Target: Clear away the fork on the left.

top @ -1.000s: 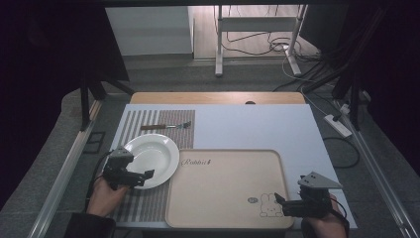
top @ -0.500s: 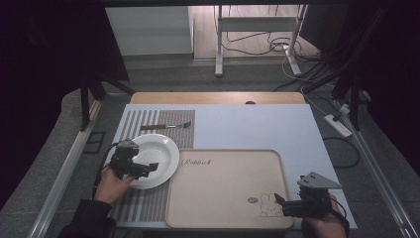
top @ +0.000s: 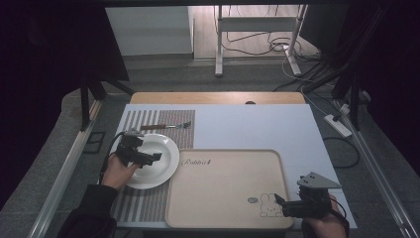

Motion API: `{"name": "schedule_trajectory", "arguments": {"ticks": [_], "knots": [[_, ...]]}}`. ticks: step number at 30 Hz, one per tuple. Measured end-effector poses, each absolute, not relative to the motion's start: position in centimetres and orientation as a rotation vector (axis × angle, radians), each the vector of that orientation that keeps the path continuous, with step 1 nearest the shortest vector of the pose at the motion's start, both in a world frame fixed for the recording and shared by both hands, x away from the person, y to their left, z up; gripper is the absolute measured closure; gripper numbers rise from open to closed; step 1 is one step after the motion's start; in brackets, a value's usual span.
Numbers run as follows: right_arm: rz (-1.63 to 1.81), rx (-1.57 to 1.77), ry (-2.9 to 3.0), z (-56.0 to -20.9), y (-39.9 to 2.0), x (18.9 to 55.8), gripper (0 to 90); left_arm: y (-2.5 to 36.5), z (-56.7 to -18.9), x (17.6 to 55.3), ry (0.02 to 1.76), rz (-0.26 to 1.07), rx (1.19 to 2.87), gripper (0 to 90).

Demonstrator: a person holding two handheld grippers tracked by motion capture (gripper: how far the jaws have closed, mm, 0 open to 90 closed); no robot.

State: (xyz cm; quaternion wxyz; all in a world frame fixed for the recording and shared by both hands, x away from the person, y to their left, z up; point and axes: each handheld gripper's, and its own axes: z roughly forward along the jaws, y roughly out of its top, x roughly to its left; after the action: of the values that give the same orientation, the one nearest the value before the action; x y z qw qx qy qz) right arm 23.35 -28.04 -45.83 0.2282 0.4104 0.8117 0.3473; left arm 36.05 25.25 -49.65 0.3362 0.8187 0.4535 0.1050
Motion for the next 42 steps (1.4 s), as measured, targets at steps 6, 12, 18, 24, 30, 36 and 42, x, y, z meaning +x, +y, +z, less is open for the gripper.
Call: {"name": "schedule_trajectory", "arguments": {"ticks": [6,12,18,24,30,36,42], "knots": [[0.951,1.126,2.244,-45.9,-28.0,23.4,0.0,25.2,-49.7,37.4,1.187,0.284,2.142,0.0],[0.946,1.126,2.250,-45.9,-28.0,23.4,0.0,24.9,-49.8,38.7,1.184,0.279,2.149,0.0],[0.946,1.128,2.251,-45.9,-28.0,23.4,0.0,24.3,-49.6,40.1,1.171,0.290,2.167,0.0],[0.946,1.128,2.253,-45.9,-28.0,23.4,0.0,23.7,-49.6,41.5,1.152,0.299,2.172,0.0],[0.946,1.128,2.255,-45.9,-28.0,23.4,0.0,23.2,-49.9,43.2,1.153,0.283,2.181,0.0],[0.949,1.131,2.254,-45.9,-28.0,23.5,0.0,22.7,-50.6,44.9,1.154,0.292,2.219,0.1],[0.951,1.136,2.252,-45.9,-28.1,23.4,0.0,23.0,-50.7,46.0,1.171,0.269,2.210,17.9]]}}
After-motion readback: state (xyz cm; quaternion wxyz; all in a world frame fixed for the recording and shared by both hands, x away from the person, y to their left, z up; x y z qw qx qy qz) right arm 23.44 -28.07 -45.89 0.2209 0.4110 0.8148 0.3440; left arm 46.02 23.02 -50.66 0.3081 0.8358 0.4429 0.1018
